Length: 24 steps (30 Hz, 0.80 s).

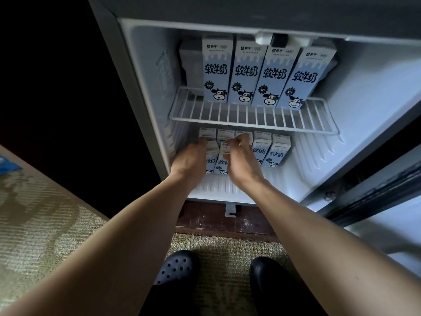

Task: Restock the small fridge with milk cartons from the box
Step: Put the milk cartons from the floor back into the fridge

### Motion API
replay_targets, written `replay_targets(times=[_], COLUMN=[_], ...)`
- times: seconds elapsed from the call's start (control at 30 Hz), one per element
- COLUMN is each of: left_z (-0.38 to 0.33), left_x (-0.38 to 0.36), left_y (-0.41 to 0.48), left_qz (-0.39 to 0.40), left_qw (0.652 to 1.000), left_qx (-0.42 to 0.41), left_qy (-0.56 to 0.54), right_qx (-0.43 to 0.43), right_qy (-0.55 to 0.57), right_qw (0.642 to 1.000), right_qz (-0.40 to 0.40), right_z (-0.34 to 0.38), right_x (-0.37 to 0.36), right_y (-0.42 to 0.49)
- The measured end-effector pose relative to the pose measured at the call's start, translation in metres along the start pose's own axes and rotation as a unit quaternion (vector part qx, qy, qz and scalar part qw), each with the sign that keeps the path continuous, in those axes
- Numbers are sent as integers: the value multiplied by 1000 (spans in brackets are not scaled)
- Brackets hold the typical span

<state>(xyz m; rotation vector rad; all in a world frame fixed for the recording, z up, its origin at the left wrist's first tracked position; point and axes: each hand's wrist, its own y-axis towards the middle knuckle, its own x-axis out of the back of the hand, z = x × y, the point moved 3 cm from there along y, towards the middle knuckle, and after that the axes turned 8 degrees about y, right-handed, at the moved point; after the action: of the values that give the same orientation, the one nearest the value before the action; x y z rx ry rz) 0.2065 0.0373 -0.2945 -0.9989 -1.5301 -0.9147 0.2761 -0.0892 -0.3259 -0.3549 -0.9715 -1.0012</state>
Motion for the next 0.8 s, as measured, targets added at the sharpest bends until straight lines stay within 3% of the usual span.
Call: replay_targets(times=[0.3,0.43,0.8], left_z=[-3,-4,2], left_x=[3,3,-1], left_y=[-2,-5,-3], left_qz=[1,15,14], left_qw=[999,990,972], left_qx=[32,98,128], left_qy=[-28,-98,-195], right_qx=[20,36,21], right_qy=[2,2,33], right_qw=[1000,998,997], right_qz=[-21,-50,-64], right_z=[8,17,13], right_x=[4,6,6], right_y=[-2,-6,-5])
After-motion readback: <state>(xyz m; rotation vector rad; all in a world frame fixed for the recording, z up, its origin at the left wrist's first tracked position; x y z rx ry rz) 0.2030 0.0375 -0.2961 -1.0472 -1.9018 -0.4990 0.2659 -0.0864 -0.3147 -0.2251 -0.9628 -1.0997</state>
